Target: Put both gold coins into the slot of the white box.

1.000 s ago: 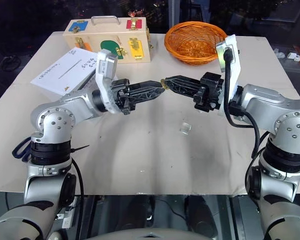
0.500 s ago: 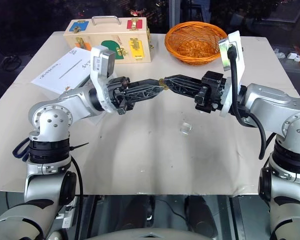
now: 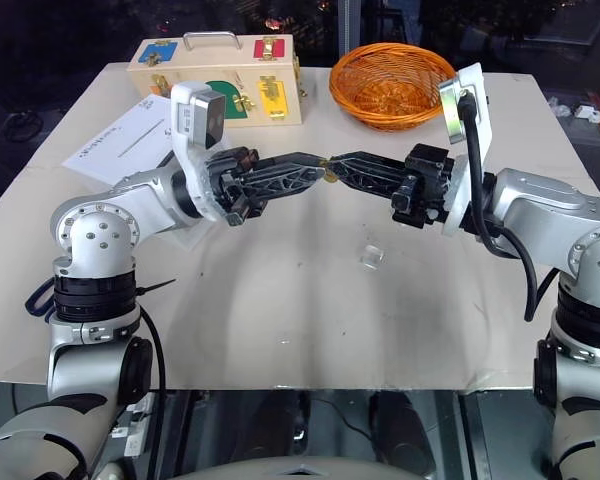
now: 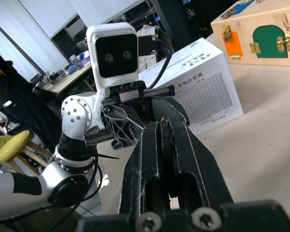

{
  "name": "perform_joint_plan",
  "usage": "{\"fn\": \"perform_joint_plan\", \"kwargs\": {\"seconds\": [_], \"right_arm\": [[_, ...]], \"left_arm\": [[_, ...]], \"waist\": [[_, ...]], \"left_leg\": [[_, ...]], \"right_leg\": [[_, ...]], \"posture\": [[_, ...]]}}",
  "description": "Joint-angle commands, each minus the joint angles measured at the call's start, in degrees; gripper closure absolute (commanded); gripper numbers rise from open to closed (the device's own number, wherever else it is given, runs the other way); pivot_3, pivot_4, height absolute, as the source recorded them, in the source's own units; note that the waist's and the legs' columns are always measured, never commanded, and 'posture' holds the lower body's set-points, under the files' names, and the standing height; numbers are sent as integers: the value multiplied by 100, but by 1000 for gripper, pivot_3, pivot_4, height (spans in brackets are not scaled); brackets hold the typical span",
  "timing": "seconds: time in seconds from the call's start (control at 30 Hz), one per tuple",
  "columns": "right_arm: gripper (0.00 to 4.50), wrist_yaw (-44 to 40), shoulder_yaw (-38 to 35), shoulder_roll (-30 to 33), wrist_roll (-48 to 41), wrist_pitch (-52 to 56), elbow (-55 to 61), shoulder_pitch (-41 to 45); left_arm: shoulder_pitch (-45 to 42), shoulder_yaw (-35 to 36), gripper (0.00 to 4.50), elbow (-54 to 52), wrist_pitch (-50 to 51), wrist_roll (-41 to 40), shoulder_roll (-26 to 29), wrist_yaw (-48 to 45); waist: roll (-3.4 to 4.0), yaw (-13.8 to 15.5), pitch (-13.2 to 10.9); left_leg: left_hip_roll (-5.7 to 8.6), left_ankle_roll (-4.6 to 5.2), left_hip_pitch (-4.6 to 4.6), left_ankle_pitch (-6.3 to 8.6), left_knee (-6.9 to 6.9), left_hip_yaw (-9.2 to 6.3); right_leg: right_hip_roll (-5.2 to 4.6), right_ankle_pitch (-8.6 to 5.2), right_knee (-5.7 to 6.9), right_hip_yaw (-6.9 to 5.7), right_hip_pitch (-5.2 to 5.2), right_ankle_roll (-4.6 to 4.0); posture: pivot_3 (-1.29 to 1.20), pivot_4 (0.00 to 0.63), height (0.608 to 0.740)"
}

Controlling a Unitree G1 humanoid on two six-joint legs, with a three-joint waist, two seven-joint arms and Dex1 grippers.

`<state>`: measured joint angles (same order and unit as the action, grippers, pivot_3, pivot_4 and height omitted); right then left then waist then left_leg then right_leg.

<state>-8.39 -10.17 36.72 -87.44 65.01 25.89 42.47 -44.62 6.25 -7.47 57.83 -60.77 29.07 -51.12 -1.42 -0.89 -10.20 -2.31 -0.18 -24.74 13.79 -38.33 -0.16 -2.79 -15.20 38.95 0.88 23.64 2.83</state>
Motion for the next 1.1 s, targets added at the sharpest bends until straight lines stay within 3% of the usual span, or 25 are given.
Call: {"fn": "perform_joint_plan", "kwargs": {"seconds": [0.03, 0.1, 0.13, 0.53, 0.77, 0.9, 1.1], "right_arm": [[4500, 5, -25, 106, -188, -214, 111, 4], [4500, 14, 0, 134, -217, -257, 111, -2], [4500, 16, 11, 146, -228, -272, 111, -4], [4500, 114, 104, 274, -427, -456, 131, -67], [4500, -222, 75, 367, 105, -651, 273, -118], [3177, -887, -27, 685, 575, -779, 601, -359], [301, -1617, 14, 1146, 1570, -1234, 1094, -538]], "left_arm": [[-109, 68, 3602, -79, -28, -73, 17, -83], [-99, 52, 4409, -85, -27, -65, 28, -121], [-101, 52, 4463, -77, -21, -65, 24, -121], [-50, 72, 4463, -48, 48, -77, 68, -231], [-49, 299, 4463, 90, 124, -170, 127, -41], [-130, 869, 4500, 335, 412, -494, 369, 390], [-433, 1830, 4500, 902, 789, -839, 1150, 1212]], "waist": [[0, 0, 0], [0, 3, 0], [0, 4, 0], [0, 5, 0], [0, 5, 0], [0, 4, 0], [-1, -6, -1]], "left_leg": [[0, 0, 0, 0, 0, 0], [0, 0, 0, 0, 0, 1], [0, 0, 0, 0, 0, 0], [0, 0, 0, 0, 0, 0], [0, 0, 0, 0, 0, 0], [0, 0, -1, 0, 0, -2], [-2, 0, 0, 0, 1, -6]], "right_leg": [[0, 0, 0, 0, 0, 0], [0, 0, 0, 0, 0, 0], [0, 0, 0, 0, 0, 0], [0, 0, -1, 0, 0, 0], [0, 0, -1, 0, 0, 0], [0, 0, -2, -1, 0, 0], [1, -1, -3, -2, 0, 1]], "posture": [[0, 150, 726], [0, 150, 726], [0, 150, 726], [0, 150, 726], [0, 150, 726], [0, 150, 726], [0, 150, 726]]}}
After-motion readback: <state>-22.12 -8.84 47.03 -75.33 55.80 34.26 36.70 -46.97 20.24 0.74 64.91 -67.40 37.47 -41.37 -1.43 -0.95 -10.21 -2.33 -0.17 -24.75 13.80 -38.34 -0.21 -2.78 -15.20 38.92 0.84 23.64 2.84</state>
